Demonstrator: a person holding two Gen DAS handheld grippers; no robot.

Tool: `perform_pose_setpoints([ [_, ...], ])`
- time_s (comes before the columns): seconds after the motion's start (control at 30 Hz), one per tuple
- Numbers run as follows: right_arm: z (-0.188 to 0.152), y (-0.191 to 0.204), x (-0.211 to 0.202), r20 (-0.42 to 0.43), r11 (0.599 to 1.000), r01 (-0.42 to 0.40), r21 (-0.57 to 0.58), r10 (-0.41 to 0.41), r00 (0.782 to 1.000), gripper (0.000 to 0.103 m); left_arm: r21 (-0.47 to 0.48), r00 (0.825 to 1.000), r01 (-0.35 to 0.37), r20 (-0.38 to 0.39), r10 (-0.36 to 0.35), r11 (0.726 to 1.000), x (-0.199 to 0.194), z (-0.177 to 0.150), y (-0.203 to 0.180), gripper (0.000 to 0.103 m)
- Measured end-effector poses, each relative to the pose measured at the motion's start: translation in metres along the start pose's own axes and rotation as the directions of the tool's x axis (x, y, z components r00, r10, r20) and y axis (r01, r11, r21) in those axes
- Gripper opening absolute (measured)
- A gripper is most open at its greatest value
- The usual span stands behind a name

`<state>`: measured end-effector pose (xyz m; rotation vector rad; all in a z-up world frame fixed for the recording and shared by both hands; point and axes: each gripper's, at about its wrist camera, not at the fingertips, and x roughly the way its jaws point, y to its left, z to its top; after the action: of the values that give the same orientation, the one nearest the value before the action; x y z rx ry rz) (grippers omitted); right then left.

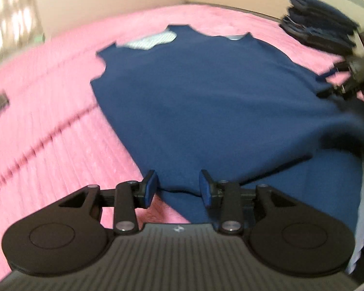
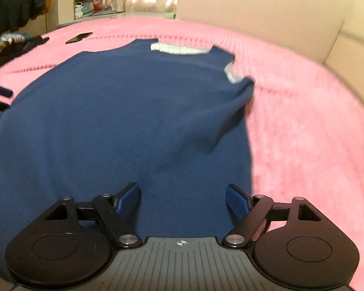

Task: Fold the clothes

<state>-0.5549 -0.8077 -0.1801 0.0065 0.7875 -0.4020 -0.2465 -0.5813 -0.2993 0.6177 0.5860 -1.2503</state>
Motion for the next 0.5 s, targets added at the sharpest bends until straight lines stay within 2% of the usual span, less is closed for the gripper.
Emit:
perform_pose_setpoints([
  [0.07, -0.006, 0.009, -0.013, 0.040, 0.999, 0.041, -0.026, -0.040, 0.998, 0.080, 0.049, 0.999, -0.026, 0.023, 0.025, 0.998, -0.010, -0.004, -0.009, 0.033],
  [0.23, -0.041, 0.037, -0.068, 0.080, 0.999, 0.036, 0.020, -0.037, 0.996, 0.080, 0.126, 0.997, -0.059, 0.063, 0.051, 0.990, -0.060, -0.021, -0.056, 0.033],
  [0.3, -0.055, 0.049, -0.082, 0.086, 0.999, 0.040, 0.001, -0.040, 0.995, 0.080, 0.157, 0.997, -0.051, 0.069, 0.040, 0.986, -0.084, -0.029, -0.084, 0.036],
  [0.33, -0.060, 0.051, -0.086, 0.081, 0.999, 0.043, 0.011, -0.044, 0.996, 0.080, 0.188, 0.997, -0.043, 0.072, 0.030, 0.981, -0.093, -0.034, -0.101, 0.041],
  [0.4, -0.070, 0.055, -0.094, 0.071, 0.998, 0.049, 0.030, -0.051, 0.996, 0.080, 0.272, 0.997, -0.039, 0.074, 0.019, 0.961, -0.104, -0.046, -0.134, 0.044],
  [0.5, -0.079, 0.055, -0.101, 0.057, 0.996, 0.052, 0.066, -0.056, 0.997, 0.080, 0.385, 0.994, -0.100, 0.069, 0.079, 0.918, -0.093, -0.058, -0.160, 0.045],
])
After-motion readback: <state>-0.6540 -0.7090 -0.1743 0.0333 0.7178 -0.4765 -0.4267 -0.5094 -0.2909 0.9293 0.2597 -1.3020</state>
